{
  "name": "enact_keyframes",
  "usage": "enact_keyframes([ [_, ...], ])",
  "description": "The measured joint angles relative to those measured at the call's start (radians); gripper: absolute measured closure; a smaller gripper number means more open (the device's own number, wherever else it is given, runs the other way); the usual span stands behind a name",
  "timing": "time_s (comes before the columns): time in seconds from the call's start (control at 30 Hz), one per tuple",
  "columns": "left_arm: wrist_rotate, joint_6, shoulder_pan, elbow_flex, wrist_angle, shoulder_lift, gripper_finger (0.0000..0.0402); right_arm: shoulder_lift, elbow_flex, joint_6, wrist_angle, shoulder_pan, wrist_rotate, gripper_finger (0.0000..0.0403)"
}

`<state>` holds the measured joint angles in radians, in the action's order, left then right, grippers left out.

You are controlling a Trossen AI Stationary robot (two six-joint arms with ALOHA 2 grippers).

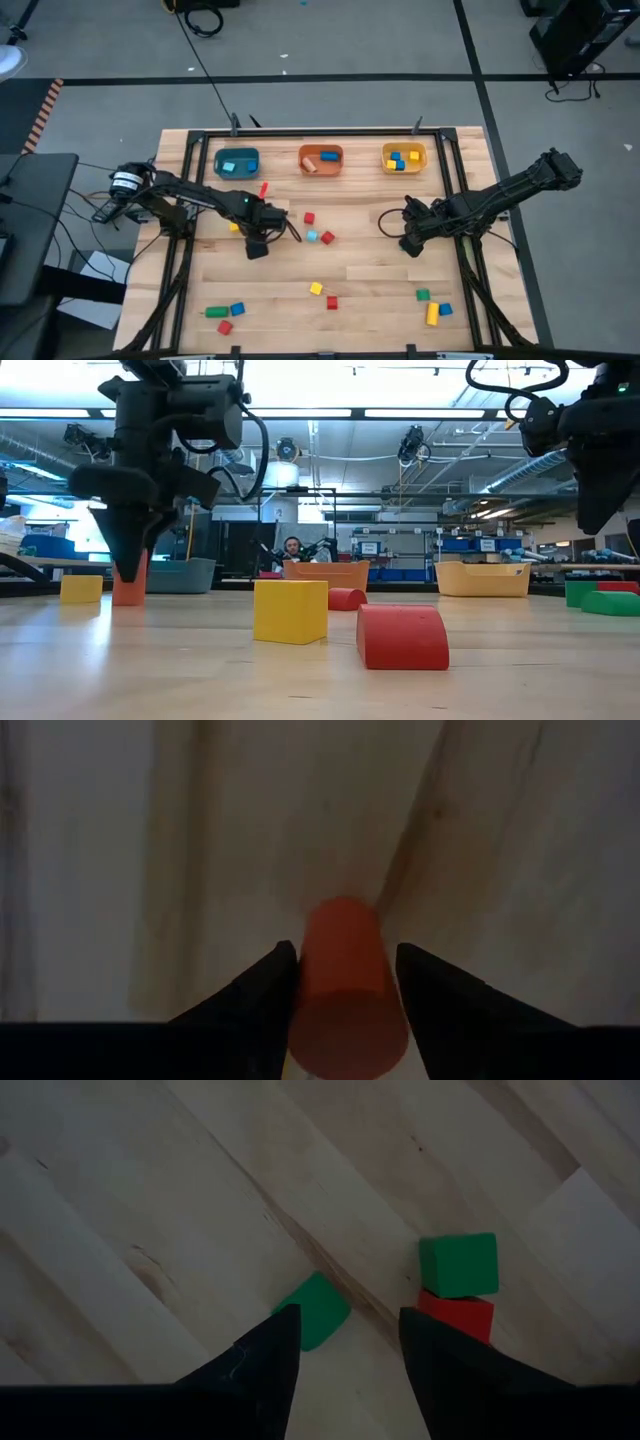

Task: Sort blocks by size
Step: Put the orange cylindrical block into the orange bin

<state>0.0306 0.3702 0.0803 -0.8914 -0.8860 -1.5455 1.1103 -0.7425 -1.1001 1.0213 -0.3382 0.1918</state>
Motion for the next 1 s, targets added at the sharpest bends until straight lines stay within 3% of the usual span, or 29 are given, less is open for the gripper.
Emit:
enact_keyframes([
  [0.23,-0.03,0.0,0.0,0.018,0.019,0.002,0.0266,0.0,0.0,0.0,-0.001,0.0,0.001,0.0218],
  [0.5,0.004,0.022,0.0,0.006,0.082,0.002,0.0264,0.0,0.0,0.0,-0.004,0.0,0.004,0.0218],
  [0.63,0.067,0.016,-0.006,-0.061,0.09,0.017,0.0264,0.0,0.0,0.0,-0.004,0.0,0.005,0.0218],
  [0.77,0.119,-0.085,-0.036,-0.164,0.108,0.028,0.0264,0.0,0.0,-0.001,-0.008,0.001,0.011,0.0218],
  [1.0,0.174,-0.31,-0.199,-0.354,0.169,0.028,0.0264,0.0,0.0,-0.008,-0.047,0.017,0.032,0.0218],
])
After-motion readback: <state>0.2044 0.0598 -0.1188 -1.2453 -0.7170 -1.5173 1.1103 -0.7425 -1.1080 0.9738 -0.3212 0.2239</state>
